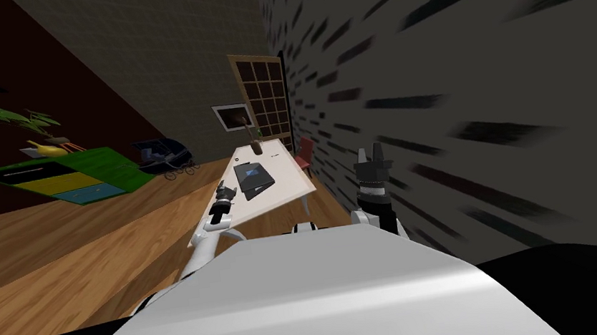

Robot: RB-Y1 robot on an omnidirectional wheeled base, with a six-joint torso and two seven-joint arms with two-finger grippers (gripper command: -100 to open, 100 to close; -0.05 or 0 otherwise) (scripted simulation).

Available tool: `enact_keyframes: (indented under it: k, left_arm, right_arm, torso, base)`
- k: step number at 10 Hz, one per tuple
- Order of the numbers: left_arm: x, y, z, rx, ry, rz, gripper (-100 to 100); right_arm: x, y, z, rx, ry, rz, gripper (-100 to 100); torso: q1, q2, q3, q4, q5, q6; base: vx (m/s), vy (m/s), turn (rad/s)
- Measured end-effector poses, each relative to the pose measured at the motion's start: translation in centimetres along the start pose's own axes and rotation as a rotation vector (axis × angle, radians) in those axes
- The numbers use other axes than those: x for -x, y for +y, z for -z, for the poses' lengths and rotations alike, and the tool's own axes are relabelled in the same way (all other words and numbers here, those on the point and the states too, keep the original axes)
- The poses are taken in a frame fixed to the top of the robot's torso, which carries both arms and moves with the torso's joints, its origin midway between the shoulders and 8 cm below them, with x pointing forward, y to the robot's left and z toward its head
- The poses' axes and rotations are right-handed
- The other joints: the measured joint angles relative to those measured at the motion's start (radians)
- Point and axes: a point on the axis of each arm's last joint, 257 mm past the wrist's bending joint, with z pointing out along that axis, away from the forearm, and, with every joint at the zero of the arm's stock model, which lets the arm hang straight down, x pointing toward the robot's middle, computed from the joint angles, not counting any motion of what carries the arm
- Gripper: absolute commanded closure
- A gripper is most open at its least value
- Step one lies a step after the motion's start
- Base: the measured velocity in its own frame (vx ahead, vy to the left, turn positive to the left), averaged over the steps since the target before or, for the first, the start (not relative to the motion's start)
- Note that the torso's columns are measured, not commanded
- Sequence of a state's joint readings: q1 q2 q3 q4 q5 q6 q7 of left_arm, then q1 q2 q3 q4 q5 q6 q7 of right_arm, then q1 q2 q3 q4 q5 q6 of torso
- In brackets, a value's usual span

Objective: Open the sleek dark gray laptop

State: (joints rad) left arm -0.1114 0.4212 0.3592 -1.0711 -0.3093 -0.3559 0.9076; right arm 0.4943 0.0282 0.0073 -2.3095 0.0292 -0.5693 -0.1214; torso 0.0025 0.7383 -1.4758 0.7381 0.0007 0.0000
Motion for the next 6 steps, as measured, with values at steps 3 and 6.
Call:
enact_keyframes:
  k: [3,6]
  left_arm:
    - [1.6,-1.1,-0.6,0.003,0.004,-0.013,-100]
    - [3.2,-2.3,-1.2,0.006,0.006,-0.014,-100]
  right_arm:
    - [0.0,0.0,0.0,0.0,0.0,0.0,0]
    - [0.0,0.0,0.0,0.0,0.0,0.0,0]
  torso:
    - [-0.001,0.0,0.0,0.0,0.0,0.0]
    - [-0.005,0.0,0.0,0.0,-0.001,0.0]
  base:
    - [-0.001,-0.044,0.007]
    - [0.001,-0.065,0.011]
